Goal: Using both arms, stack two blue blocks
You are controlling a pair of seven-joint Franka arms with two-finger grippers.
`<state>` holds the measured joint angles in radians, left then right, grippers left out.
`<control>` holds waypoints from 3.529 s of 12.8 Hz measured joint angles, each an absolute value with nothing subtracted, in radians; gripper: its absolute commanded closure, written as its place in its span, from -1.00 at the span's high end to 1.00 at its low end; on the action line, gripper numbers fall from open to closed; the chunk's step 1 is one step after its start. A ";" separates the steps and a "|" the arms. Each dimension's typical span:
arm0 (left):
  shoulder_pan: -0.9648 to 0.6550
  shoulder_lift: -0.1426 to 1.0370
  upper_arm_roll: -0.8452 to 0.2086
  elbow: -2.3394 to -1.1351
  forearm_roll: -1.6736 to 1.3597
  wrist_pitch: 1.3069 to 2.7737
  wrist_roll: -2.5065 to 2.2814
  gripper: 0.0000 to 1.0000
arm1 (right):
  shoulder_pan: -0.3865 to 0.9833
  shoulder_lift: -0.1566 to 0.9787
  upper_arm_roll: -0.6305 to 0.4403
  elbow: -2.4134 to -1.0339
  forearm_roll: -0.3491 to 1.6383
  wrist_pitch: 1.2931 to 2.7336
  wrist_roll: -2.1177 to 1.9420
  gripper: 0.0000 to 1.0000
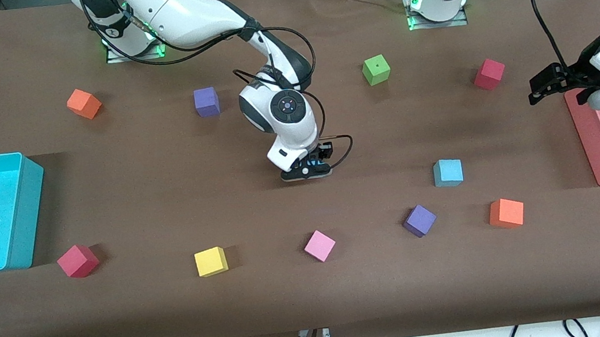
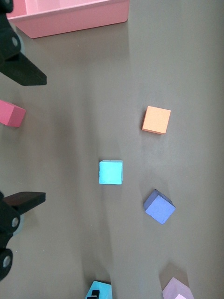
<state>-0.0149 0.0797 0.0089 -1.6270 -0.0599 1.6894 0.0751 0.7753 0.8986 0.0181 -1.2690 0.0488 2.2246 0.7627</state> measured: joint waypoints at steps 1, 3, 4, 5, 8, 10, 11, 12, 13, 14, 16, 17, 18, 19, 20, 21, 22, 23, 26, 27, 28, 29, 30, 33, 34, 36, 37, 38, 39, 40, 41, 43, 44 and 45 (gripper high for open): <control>-0.015 0.083 0.009 -1.627 -0.060 1.689 0.075 1.00 | 0.773 0.895 0.011 -1.255 0.048 2.188 0.751 0.99; -0.016 0.088 0.006 -1.627 -0.060 1.689 0.075 1.00 | 0.765 0.867 -0.001 -1.228 0.048 2.127 0.678 0.99; -0.016 0.090 0.003 -1.627 -0.060 1.689 0.075 1.00 | 0.754 0.844 -0.002 -1.224 0.048 2.100 0.631 0.99; -0.016 0.091 0.002 -1.627 -0.060 1.689 0.075 1.00 | 0.736 0.820 -0.003 -1.224 0.048 2.076 0.558 1.00; -0.016 0.100 0.001 -1.627 -0.060 1.689 0.075 1.00 | 0.648 0.774 -0.004 -1.227 0.069 2.042 0.182 1.00; -0.017 0.118 -0.008 -1.628 -0.060 1.687 0.079 1.00 | 0.584 0.769 -0.004 -1.230 0.166 2.044 -0.083 0.99; -0.018 0.135 -0.014 -1.629 -0.060 1.687 0.079 1.00 | 0.561 0.768 -0.004 -1.235 0.206 2.055 -0.203 0.99; -0.020 0.158 -0.018 -1.630 -0.061 1.687 0.078 1.00 | 0.539 0.768 -0.004 -1.252 0.240 2.083 -0.319 0.99; -0.021 0.189 -0.020 -1.631 -0.061 1.690 0.078 1.00 | 0.519 0.766 -0.005 -1.282 0.287 2.126 -0.433 1.00; -0.024 0.228 -0.021 -1.631 -0.062 1.696 0.079 1.00 | 0.499 0.763 -0.005 -1.324 0.355 2.183 -0.556 0.99; -0.041 0.316 -0.027 -1.634 -0.062 1.755 0.078 1.00 | 0.476 0.751 -0.005 -1.423 0.501 2.287 -0.775 0.99; -0.049 0.358 -0.029 -1.636 -0.062 1.782 0.077 1.00 | 0.473 0.740 -0.005 -1.471 0.557 2.328 -0.863 1.00; -0.055 0.393 -0.029 -1.637 -0.062 1.797 0.074 1.00 | 0.473 0.727 -0.005 -1.515 0.609 2.361 -0.944 1.00; -0.056 0.421 -0.029 -1.638 -0.062 1.809 0.069 1.00 | 0.472 0.712 -0.005 -1.558 0.669 2.390 -1.025 1.00; -0.056 0.442 -0.029 -1.641 -0.062 1.827 0.067 1.00 | 0.472 0.701 -0.005 -1.598 0.752 2.415 -1.125 1.00; -0.058 0.460 -0.029 -1.650 -0.062 1.865 0.067 1.00 | 0.472 0.692 -0.005 -1.635 0.858 2.434 -1.248 0.99; -0.063 0.477 -0.029 -1.666 -0.062 1.917 0.067 1.00 | 0.471 0.688 -0.005 -1.669 0.982 2.444 -1.386 0.99; -0.069 0.496 -0.030 -1.688 -0.062 1.980 0.067 1.00 | 0.471 0.687 -0.005 -1.701 1.106 2.449 -1.527 0.99; -0.087 0.558 -0.036 -1.721 -0.062 2.083 0.067 1.00 | 0.469 0.687 -0.005 -1.765 1.290 2.448 -1.772 0.99; -0.092 0.571 -0.038 -1.723 -0.062 2.093 0.067 1.00 | 0.469 0.688 -0.004 -1.772 1.295 2.447 -1.785 1.00; -0.096 0.581 -0.041 -1.725 -0.062 2.100 0.067 1.00 | 0.470 0.688 0.000 -1.773 1.295 2.446 -1.787 0.99; -0.100 0.590 -0.043 -1.726 -0.062 2.105 0.067 1.00 | 0.470 0.689 0.003 -1.774 1.295 2.446 -1.787 0.99; -0.104 0.598 -0.044 -1.728 -0.062 2.112 0.067 0.98 | 0.472 0.691 0.006 -1.774 1.298 2.445 -1.787 1.00; -0.106 0.624 -0.043 -1.731 -0.062 2.135 0.067 0.11 | 0.473 0.704 0.024 -1.777 1.320 2.444 -1.806 1.00; -0.106 0.632 -0.043 -1.732 -0.062 2.140 0.067 -0.36 | 0.474 0.710 0.029 -1.777 1.338 2.444 -1.823 1.00; -0.106 0.639 -0.045 -1.733 -0.062 2.141 0.067 -0.73 | 0.475 0.719 0.035 -1.777 1.389 2.436 -1.875 1.00; -0.106 0.637 -0.050 -1.732 -0.062 2.141 0.067 -0.72 | 0.475 0.722 0.035 -1.777 1.417 2.422 -1.911 1.00; -0.107 0.635 -0.057 -1.730 -0.062 2.141 0.067 -0.72 | 0.475 0.725 0.035 -1.777 1.442 2.404 -1.951 1.00; -0.107 0.631 -0.064 -1.723 -0.064 2.139 0.066 -0.72 | 0.475 0.728 0.035 -1.777 1.469 2.389 -1.991 1.00; -0.107 0.623 -0.071 -1.710 -0.075 2.127 0.064 -0.72 | 0.475 0.731 0.035 -1.777 1.498 2.379 -2.030 1.00; -0.107 0.612 -0.080 -1.691 -0.106 2.098 0.061 -0.72 | 0.475 0.734 0.035 -1.777 1.520 2.373 -2.057 1.00; -0.108 0.586 -0.107 -1.658 -0.163 2.028 0.014 -0.72 | 0.476 0.740 0.036 -1.777 1.530 2.369 -2.074 1.00; -0.107 0.575 -0.135 -1.649 -0.171 2.005 -0.047 -0.72 | 0.478 0.744 0.037 -1.777 1.531 2.369 -2.076 1.00; -0.108 0.568 -0.176 -1.641 -0.173 1.998 -0.132 -0.72 | 0.480 0.749 0.037 -1.777 1.531 2.369 -2.078 0.99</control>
